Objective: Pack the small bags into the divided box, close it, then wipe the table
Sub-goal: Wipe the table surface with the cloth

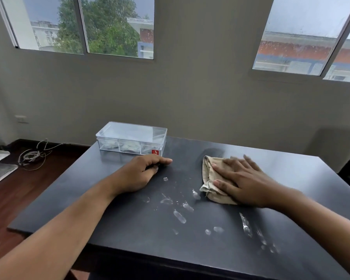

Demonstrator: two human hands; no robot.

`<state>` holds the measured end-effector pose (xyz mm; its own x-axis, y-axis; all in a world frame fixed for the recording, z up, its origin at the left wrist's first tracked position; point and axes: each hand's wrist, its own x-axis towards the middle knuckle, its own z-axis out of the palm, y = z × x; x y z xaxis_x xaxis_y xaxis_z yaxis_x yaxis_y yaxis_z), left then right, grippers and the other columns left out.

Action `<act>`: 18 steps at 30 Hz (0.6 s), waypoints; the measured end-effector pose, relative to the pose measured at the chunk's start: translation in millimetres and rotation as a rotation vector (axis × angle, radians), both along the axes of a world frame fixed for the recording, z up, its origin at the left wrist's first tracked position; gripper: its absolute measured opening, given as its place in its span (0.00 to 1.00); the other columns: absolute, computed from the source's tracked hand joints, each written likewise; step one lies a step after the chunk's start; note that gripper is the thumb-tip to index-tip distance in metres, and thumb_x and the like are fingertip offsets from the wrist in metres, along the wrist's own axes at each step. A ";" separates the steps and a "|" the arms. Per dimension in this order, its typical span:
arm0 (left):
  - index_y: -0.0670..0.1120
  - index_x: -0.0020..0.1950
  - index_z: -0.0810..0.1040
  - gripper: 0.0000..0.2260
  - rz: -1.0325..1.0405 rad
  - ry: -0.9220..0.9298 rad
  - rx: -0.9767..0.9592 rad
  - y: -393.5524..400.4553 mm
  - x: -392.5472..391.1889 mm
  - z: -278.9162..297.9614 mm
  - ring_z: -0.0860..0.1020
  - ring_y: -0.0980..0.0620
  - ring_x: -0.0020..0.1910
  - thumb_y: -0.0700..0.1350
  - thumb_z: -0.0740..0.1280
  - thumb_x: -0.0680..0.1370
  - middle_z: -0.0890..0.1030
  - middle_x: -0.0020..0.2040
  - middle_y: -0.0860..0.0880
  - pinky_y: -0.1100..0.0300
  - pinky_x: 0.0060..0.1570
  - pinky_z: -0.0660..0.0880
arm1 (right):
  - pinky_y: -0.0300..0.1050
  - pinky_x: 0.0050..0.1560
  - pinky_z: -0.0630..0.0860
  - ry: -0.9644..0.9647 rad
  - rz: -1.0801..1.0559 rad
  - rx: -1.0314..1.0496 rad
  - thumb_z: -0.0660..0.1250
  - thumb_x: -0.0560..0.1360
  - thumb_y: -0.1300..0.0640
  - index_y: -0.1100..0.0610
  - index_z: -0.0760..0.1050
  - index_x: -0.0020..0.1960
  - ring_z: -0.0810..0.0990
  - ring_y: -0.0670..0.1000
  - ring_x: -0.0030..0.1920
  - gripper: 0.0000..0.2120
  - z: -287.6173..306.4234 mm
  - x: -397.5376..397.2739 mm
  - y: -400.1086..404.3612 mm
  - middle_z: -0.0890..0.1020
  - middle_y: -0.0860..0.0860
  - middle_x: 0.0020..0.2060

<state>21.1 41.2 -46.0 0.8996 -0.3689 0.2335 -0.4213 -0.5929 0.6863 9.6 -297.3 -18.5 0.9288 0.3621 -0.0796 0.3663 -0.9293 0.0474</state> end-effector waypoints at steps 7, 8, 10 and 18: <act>0.53 0.70 0.78 0.19 0.019 -0.074 0.079 46.8 -18.2 -2.7 0.73 0.69 0.66 0.37 0.65 0.82 0.78 0.65 0.63 0.75 0.66 0.66 | 0.56 0.81 0.33 0.084 -0.074 0.136 0.34 0.71 0.23 0.32 0.39 0.81 0.33 0.52 0.82 0.39 -21.1 29.2 11.2 0.40 0.50 0.84; 0.54 0.70 0.77 0.19 0.028 -0.086 0.099 51.5 -20.6 -4.3 0.73 0.68 0.65 0.38 0.65 0.82 0.78 0.65 0.63 0.75 0.65 0.66 | 0.55 0.81 0.33 0.076 -0.056 0.138 0.33 0.70 0.23 0.31 0.39 0.80 0.34 0.51 0.82 0.39 -20.5 22.9 13.0 0.40 0.48 0.84; 0.54 0.71 0.77 0.18 0.034 -0.115 0.144 54.3 -24.2 -7.2 0.74 0.68 0.64 0.40 0.65 0.82 0.78 0.64 0.62 0.76 0.63 0.65 | 0.52 0.81 0.33 0.073 0.016 0.125 0.33 0.71 0.24 0.30 0.38 0.79 0.33 0.48 0.82 0.37 -21.3 4.0 20.8 0.39 0.44 0.83; 0.52 0.72 0.76 0.17 0.116 -0.127 0.222 46.6 -25.4 -8.6 0.73 0.62 0.65 0.43 0.63 0.83 0.75 0.66 0.61 0.81 0.60 0.60 | 0.52 0.81 0.34 0.058 0.064 0.137 0.41 0.81 0.31 0.35 0.40 0.82 0.35 0.48 0.83 0.31 -22.3 -21.3 76.0 0.41 0.43 0.84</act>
<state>-4.3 87.9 -54.6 0.9078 -0.3194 0.2719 -0.4156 -0.7721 0.4807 -11.7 -221.2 -40.8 0.8987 0.4317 -0.0779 0.4237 -0.9002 -0.1008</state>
